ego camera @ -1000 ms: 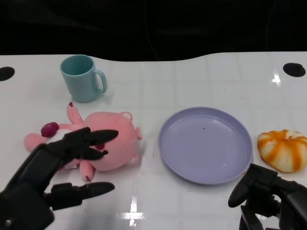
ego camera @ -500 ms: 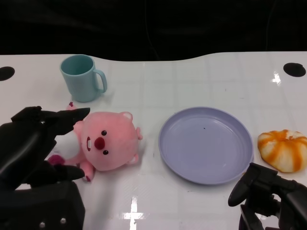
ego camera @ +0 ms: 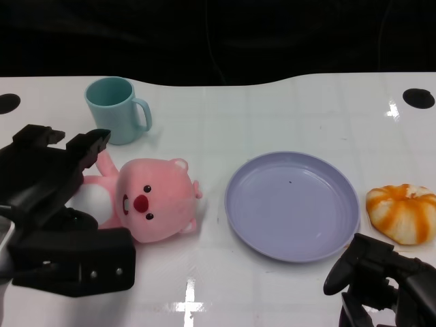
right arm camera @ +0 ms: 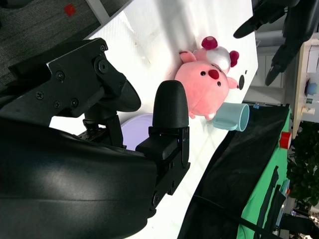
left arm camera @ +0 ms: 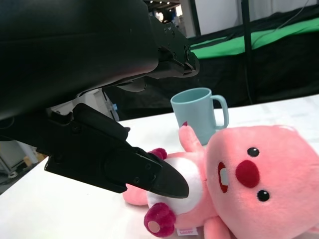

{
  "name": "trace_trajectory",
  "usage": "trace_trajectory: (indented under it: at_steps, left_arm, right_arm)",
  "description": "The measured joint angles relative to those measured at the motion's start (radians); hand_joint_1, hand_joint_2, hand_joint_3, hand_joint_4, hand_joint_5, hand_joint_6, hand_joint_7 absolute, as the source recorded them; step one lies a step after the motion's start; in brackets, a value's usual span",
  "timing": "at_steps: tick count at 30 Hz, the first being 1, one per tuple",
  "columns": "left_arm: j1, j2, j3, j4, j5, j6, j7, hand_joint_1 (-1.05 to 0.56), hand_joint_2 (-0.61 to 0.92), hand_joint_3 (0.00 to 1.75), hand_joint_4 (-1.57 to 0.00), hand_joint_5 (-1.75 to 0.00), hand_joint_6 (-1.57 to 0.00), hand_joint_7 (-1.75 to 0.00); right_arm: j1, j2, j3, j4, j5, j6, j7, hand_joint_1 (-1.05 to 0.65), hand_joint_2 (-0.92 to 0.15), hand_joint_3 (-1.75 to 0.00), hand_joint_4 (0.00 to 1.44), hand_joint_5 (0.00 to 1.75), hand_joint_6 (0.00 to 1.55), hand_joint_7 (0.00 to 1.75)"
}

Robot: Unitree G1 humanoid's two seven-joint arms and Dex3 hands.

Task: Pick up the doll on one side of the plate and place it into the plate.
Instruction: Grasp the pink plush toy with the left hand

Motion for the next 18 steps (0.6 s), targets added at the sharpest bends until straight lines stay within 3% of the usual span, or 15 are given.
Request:
trace_trajectory:
  at_steps: [9, 18]
  left_arm:
    - [-0.137, -0.012, -0.100, 0.262, 0.011, -0.013, 0.050, -0.73, 0.92, 0.01, -0.01, -0.39, -0.20, 0.00]
    - [-0.255, -0.073, -0.207, 0.481, 0.017, -0.006, 0.074, -0.73, 0.92, 0.01, -0.01, -0.37, -0.19, 0.00]
  right_arm:
    - [0.011, -0.001, 0.000, -0.004, 0.000, 0.001, 0.000, -0.02, -0.65, -1.15, 0.59, 1.75, 0.44, 1.61]
    - [0.020, -0.002, 0.001, -0.018, 0.000, 0.001, 0.000, -0.03, -0.65, -1.14, 0.59, 1.75, 0.45, 1.60]
